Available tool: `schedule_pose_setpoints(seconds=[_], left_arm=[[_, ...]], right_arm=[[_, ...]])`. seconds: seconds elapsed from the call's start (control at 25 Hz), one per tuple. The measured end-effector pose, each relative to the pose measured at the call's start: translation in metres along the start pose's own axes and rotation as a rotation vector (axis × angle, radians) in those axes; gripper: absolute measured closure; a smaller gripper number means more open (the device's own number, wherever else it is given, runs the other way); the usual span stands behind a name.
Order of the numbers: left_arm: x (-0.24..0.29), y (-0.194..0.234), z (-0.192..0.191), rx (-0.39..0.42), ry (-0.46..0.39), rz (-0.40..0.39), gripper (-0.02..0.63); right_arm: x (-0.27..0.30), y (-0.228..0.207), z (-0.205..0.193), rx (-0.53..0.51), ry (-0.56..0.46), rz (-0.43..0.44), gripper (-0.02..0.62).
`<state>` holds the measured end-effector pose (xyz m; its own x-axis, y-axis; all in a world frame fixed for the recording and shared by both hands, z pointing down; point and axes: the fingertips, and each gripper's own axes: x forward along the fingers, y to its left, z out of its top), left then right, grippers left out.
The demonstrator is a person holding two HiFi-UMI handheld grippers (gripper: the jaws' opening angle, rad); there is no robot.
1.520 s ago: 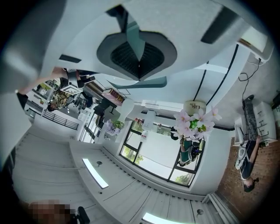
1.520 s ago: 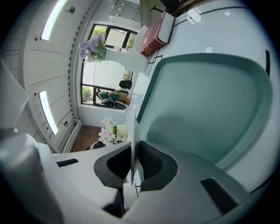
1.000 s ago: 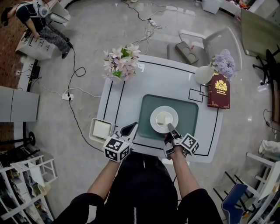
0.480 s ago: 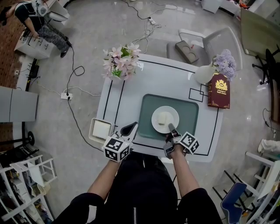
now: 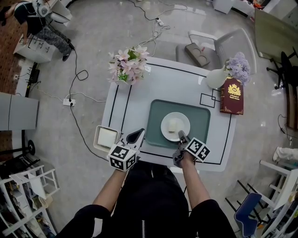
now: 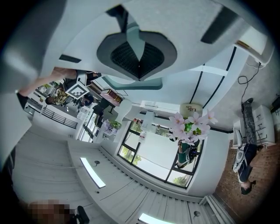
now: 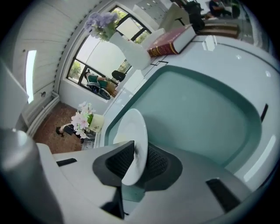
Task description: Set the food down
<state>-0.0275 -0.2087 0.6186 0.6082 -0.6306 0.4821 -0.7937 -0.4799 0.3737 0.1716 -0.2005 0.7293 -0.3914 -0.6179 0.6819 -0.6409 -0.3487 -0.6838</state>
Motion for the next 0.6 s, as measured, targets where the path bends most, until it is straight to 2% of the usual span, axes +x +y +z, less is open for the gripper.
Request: schedule_pose_setpoints(seconds=[0.2, 0.6], left_arm=[[-0.002, 0.002, -0.003, -0.015, -0.004, 0.005, 0.601], [-0.001, 0.002, 0.000, -0.008, -0.007, 0.003, 0.601]], right_arm=[[-0.002, -0.001, 0.004, -0.230, 0.010, -0.107, 0.508], [-0.003, -0.005, 0.013, -0.391, 0.004, -0.210, 0.468]])
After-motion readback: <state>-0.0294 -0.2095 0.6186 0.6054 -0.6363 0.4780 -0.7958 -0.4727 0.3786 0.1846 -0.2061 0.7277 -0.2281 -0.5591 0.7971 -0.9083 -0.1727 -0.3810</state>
